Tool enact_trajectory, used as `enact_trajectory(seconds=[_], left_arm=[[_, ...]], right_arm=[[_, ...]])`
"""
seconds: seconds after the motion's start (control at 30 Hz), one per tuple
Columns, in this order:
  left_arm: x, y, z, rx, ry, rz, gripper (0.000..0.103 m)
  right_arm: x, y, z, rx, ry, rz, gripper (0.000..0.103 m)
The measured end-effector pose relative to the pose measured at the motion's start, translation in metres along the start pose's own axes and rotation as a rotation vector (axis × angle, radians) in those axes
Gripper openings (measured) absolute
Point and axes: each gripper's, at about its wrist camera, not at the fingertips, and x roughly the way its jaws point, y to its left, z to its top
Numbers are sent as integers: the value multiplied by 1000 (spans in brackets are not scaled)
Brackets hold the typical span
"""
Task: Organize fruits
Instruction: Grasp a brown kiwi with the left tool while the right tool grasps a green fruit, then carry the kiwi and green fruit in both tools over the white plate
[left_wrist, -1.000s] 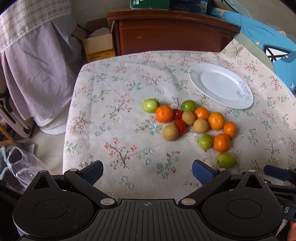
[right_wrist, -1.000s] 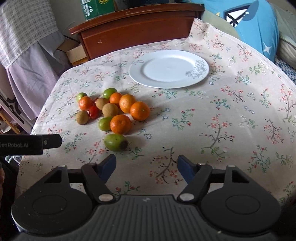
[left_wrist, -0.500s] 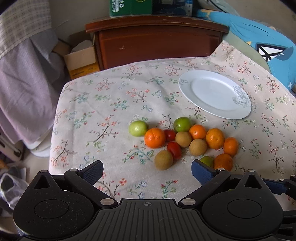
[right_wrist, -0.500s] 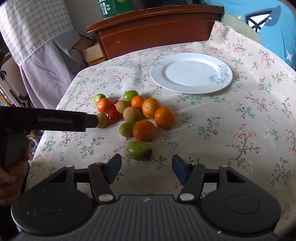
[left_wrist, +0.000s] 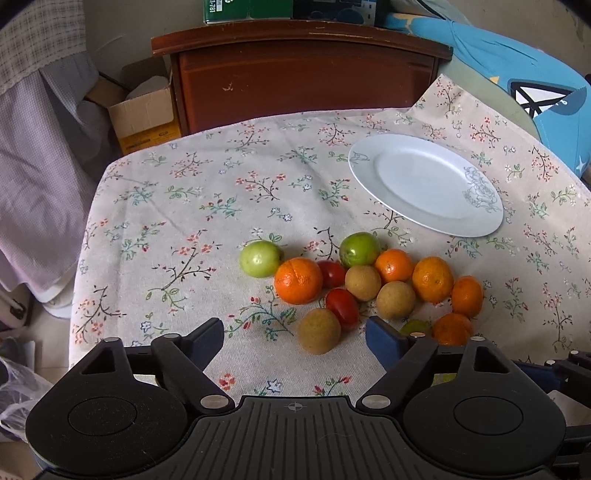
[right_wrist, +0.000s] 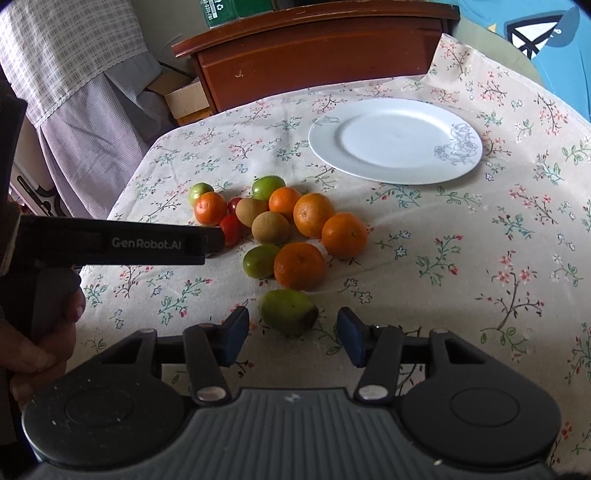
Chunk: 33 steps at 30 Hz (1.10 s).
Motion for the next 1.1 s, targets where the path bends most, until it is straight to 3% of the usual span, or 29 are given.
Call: enact_trajectory(seconds=[0.17,0.23,0.4,0.63,0.77,1.1], left_arm=[[6,0,0,-2,2,-16,68],[6,1,0,-9,2,-21,66],[10,0,-2,-5,5,-45,48],[13,-6,-6,26,0,-30,40],[12,-8,-7,37,-4,-45,24],[7,-13,-10,40,6,-32,23]], right_arm=[[2,0,1,-1,-15,12,35],[2,0,1,0,-18,13,35],[1,-2,0,11,-21,14,35],[0,-4,1,26,-21,10,35],[0,-3,0,11,-21,-1,36],[-4,2,0,-22,-33,-12,35]])
